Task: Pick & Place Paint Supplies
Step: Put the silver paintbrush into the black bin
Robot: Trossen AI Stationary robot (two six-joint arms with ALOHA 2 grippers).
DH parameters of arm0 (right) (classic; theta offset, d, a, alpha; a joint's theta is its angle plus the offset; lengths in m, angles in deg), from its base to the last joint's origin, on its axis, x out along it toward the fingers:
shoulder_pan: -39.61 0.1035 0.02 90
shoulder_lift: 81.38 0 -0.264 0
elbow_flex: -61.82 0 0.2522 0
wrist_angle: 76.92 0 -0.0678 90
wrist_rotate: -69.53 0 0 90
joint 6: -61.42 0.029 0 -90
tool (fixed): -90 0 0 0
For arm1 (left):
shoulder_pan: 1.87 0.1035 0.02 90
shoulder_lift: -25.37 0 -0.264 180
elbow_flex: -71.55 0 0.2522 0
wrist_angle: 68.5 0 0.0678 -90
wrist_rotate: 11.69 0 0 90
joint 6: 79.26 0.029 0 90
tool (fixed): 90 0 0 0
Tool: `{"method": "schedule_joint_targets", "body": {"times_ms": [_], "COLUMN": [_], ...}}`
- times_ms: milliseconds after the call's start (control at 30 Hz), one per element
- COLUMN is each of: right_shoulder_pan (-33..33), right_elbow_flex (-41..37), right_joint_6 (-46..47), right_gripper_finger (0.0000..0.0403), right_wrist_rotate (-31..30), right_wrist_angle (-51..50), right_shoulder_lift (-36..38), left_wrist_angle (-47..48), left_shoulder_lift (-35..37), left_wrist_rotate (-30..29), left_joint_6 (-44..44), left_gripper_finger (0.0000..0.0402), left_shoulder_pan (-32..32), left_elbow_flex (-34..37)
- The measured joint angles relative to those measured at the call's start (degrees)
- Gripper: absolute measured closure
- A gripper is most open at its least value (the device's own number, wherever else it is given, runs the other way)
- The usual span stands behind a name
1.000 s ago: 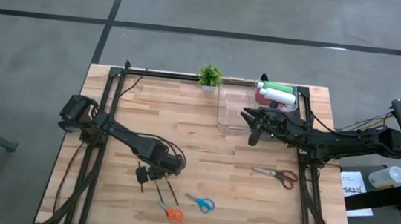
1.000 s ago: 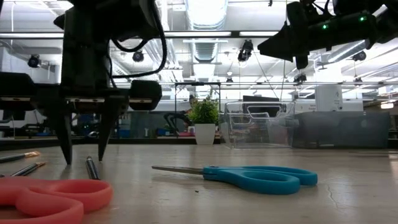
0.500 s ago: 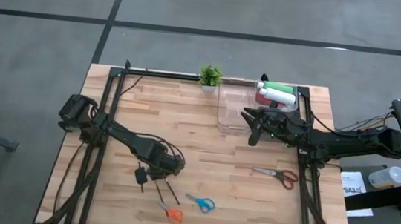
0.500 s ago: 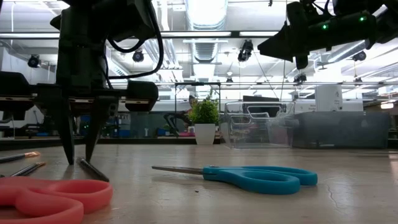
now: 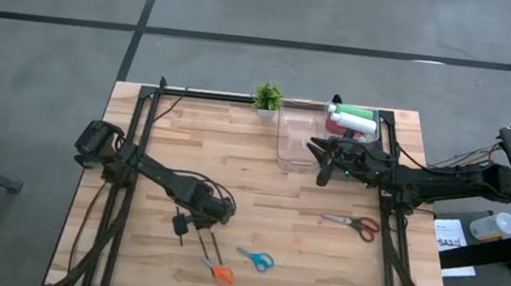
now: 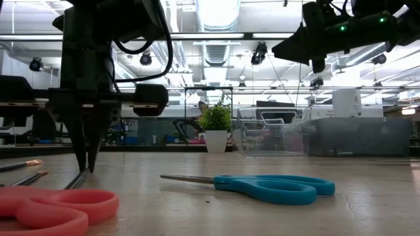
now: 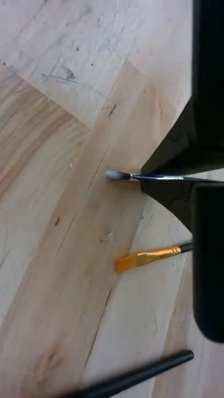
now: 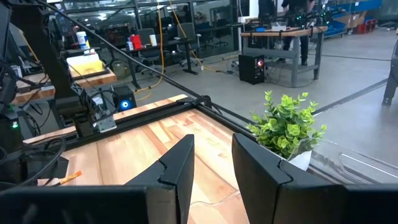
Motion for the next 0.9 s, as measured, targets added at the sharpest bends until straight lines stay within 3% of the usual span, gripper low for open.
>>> {"method": "schedule_joint_targets", "body": {"times_ms": [300,600,900], "right_shoulder_pan": [0.0,0.01,0.0], "right_elbow_flex": [0.0,0.0,0.0], "right_joint_6": [0.0,0.0,0.0], "right_gripper_finger": [0.0296,0.0296,0.0296], "right_wrist_rotate": [-0.02,-0.01,-0.02], "right_wrist_angle": [0.0,-0.06,-0.09], "right_shoulder_lift": [0.0,0.0,0.0], "left_wrist_angle": [0.26,1.31,0.6], "left_shoulder_lift": [1.04,7.58,10.5], "left_wrist_rotate": [-1.85,-2.08,-15.85], "left_joint_6": [3.51,5.52,13.15], "left_gripper_finger": [0.0396,0.0396,0.0397], "left_shoulder_pan": [1.43,2.8,4.13], "left_elbow_flex": [-0.63,-0.89,-1.72]}}
